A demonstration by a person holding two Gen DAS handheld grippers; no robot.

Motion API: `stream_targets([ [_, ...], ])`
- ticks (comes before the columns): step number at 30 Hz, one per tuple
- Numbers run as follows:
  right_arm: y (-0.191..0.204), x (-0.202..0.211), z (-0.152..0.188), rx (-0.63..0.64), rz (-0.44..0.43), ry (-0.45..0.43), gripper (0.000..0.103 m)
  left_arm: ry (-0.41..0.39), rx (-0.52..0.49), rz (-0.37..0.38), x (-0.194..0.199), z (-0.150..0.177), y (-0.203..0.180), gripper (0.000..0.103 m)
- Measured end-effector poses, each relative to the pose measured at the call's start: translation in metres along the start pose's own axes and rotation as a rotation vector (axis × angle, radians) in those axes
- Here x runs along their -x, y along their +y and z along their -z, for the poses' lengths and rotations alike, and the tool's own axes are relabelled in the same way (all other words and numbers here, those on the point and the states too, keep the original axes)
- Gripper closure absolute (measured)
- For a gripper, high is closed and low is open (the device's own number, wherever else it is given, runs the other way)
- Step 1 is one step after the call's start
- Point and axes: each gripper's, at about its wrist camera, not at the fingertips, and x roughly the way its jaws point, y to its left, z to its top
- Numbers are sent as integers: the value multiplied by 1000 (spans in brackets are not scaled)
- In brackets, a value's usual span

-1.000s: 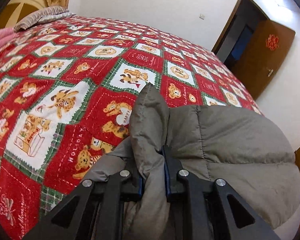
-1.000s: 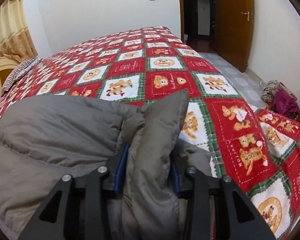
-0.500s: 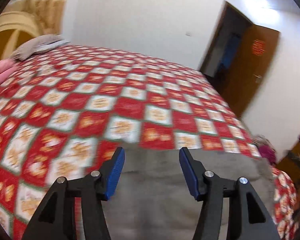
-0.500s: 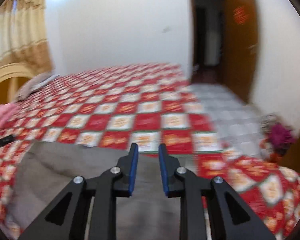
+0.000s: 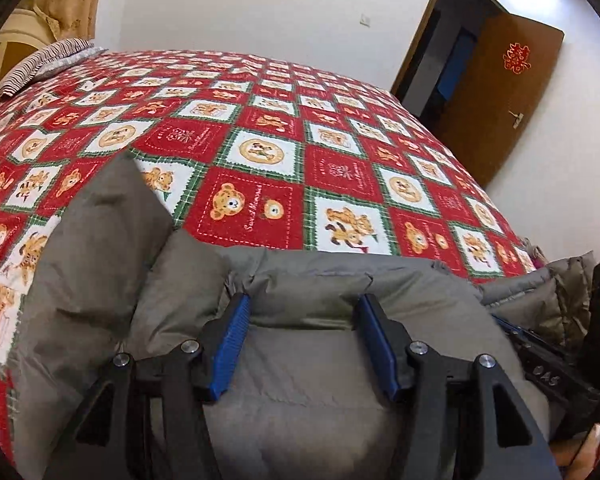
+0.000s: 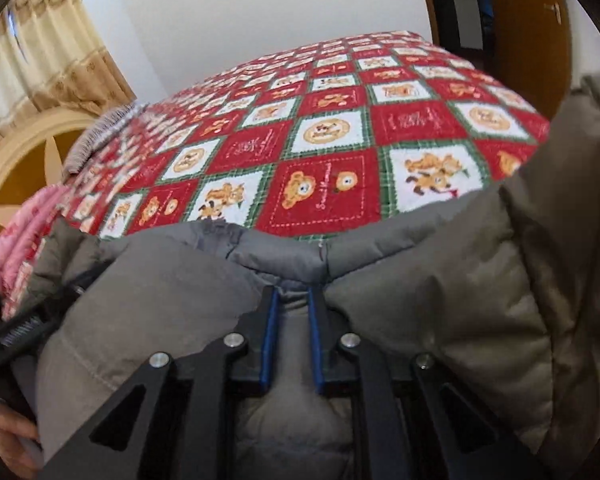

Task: Fold large clothes

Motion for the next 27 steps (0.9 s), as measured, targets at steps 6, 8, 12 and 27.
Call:
stream_targets([
  [6, 6, -4, 2, 27, 34, -8, 91, -17, -14, -14, -15, 4, 0, 45],
  [8, 10, -8, 1, 49, 59, -11, 92, -18, -17, -20, -18, 5, -1, 45],
  [12, 15, -11, 2, 83, 106, -12, 92, -14, -47, -56, -21, 7, -7, 45],
  [27, -13, 78, -10, 50, 231, -166, 89, -10, -109, -133, -24, 10, -17, 45],
])
